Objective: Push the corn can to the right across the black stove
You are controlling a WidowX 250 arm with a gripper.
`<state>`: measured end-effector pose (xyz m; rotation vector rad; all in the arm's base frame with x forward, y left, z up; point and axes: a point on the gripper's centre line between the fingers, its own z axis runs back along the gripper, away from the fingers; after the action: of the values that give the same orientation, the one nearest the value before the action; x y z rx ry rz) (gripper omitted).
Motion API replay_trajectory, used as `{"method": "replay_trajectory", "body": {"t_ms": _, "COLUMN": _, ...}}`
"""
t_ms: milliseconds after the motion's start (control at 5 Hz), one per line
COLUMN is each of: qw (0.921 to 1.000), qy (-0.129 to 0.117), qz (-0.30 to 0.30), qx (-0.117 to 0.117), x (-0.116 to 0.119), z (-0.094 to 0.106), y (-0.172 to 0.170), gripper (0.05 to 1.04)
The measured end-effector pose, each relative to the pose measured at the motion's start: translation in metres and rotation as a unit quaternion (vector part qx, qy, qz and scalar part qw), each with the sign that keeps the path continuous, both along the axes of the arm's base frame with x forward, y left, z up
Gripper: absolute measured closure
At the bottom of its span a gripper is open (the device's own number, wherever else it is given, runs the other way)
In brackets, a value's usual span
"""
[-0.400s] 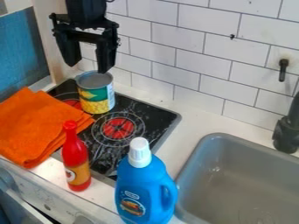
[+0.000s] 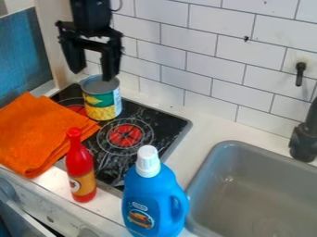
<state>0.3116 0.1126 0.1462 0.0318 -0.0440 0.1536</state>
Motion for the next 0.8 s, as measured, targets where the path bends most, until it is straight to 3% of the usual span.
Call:
{"method": "replay_trajectory", "body": {"t_ms": 400, "qw": 0.9984, "qy": 0.019, "qz": -0.032, "qx": 0.042, "x": 0.021, "z": -0.015, "y": 0.058, "gripper": 0.075}}
{"method": "replay_trajectory", "body": {"t_ms": 800, "qw": 0.9977, "qy": 0.033, "qz": -0.019, "qx": 0.057, "x": 0.032, "z": -0.023, "y": 0.090, "gripper": 0.075}}
